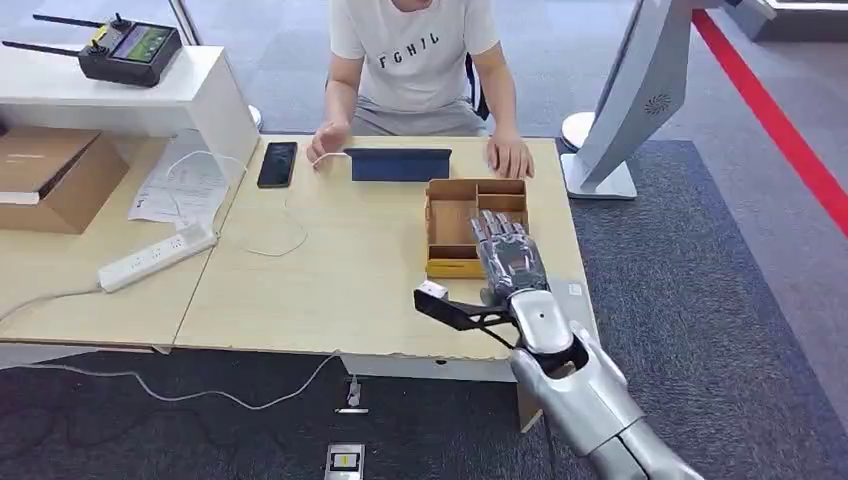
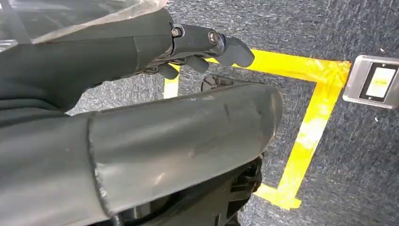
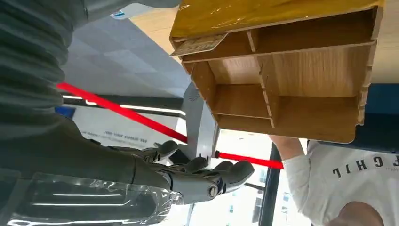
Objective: Pass the card to the sensor for recognition and then transmit it.
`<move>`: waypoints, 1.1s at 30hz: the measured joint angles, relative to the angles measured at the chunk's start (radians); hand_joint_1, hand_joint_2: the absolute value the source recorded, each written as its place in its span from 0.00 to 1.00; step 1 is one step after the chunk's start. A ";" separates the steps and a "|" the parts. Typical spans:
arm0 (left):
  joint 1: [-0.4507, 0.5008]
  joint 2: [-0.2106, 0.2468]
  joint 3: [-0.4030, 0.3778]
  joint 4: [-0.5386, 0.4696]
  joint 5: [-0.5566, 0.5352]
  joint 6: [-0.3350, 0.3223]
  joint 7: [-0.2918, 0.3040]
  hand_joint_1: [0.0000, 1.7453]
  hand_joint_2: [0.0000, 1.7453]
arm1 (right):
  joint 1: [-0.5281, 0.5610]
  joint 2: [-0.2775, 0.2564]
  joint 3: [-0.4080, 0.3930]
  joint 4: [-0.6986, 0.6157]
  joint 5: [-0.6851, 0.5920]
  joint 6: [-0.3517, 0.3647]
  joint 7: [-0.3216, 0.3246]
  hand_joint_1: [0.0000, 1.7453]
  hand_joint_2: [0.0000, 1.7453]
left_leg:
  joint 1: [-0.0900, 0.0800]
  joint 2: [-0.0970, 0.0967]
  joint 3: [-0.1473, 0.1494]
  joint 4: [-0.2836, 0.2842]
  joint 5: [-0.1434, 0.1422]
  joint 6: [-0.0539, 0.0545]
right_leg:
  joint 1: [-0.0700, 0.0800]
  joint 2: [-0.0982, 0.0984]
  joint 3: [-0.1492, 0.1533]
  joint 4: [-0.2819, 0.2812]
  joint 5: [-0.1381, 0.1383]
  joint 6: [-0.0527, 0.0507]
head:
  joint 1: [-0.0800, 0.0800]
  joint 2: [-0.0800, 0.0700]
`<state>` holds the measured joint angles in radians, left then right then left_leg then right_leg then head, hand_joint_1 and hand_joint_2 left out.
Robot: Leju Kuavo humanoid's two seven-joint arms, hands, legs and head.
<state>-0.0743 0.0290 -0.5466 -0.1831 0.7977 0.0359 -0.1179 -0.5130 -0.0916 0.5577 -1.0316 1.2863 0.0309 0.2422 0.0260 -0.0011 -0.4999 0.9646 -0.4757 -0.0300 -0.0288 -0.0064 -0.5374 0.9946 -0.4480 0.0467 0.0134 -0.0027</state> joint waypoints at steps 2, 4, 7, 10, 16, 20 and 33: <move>0.000 0.000 -0.001 0.000 0.000 0.000 0.001 0.00 0.00 | -0.009 0.001 0.003 0.018 -0.002 -0.003 0.000 0.00 1.00 | 0.000 0.000 0.000 0.000 0.000 0.000 | 0.000 0.000 0.000 0.000 0.000 0.000 | 0.000 0.000; 0.001 0.000 -0.002 0.000 0.000 -0.001 0.001 0.00 0.00 | -0.020 0.002 0.006 0.036 -0.004 -0.008 -0.001 0.00 1.00 | 0.000 0.000 0.000 0.000 0.000 0.000 | 0.000 0.000 0.000 0.000 0.000 0.000 | 0.000 0.000; 0.000 0.000 -0.006 0.000 0.000 -0.002 -0.001 0.00 0.00 | -0.037 0.005 0.011 0.065 -0.009 -0.013 -0.003 0.00 1.00 | 0.000 0.000 0.000 0.000 0.000 0.000 | 0.000 0.000 0.000 0.000 0.000 0.000 | 0.000 0.000; 0.001 0.000 -0.008 0.000 0.000 -0.002 -0.001 0.00 0.00 | -0.054 0.008 0.015 0.092 -0.027 -0.023 -0.019 0.00 1.00 | 0.000 0.000 0.000 0.000 0.000 0.000 | 0.000 0.000 0.000 0.000 0.000 0.000 | 0.000 0.000; 0.001 0.000 -0.008 0.000 0.003 -0.003 -0.001 0.00 0.00 | -0.081 0.014 0.021 0.152 -0.034 -0.032 -0.020 0.00 1.00 | 0.000 0.000 0.000 0.000 0.000 0.000 | 0.000 0.000 0.000 0.000 0.000 0.000 | 0.000 0.000; 0.001 0.000 -0.008 0.000 0.005 -0.003 -0.001 0.00 0.00 | -0.099 0.015 0.024 0.185 -0.030 -0.040 -0.018 0.00 1.00 | 0.000 0.000 0.000 0.000 0.000 0.000 | 0.000 0.000 0.000 0.000 0.000 0.000 | 0.000 0.000; 0.001 0.001 -0.008 0.000 0.014 -0.003 -0.001 0.00 0.00 | -0.137 0.015 0.031 0.281 -0.027 -0.043 -0.020 0.00 1.00 | 0.000 0.000 0.000 0.000 0.000 0.000 | 0.000 0.000 0.000 0.000 0.000 0.000 | 0.000 0.000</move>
<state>-0.0733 0.0301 -0.5550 -0.1831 0.8118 0.0332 -0.1186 -0.6501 -0.0767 0.5890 -0.7504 1.2596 -0.0122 0.2220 0.0260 -0.0011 -0.5000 0.9647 -0.4757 -0.0300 -0.0288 -0.0064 -0.5375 0.9946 -0.4480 0.0467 0.0137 -0.0027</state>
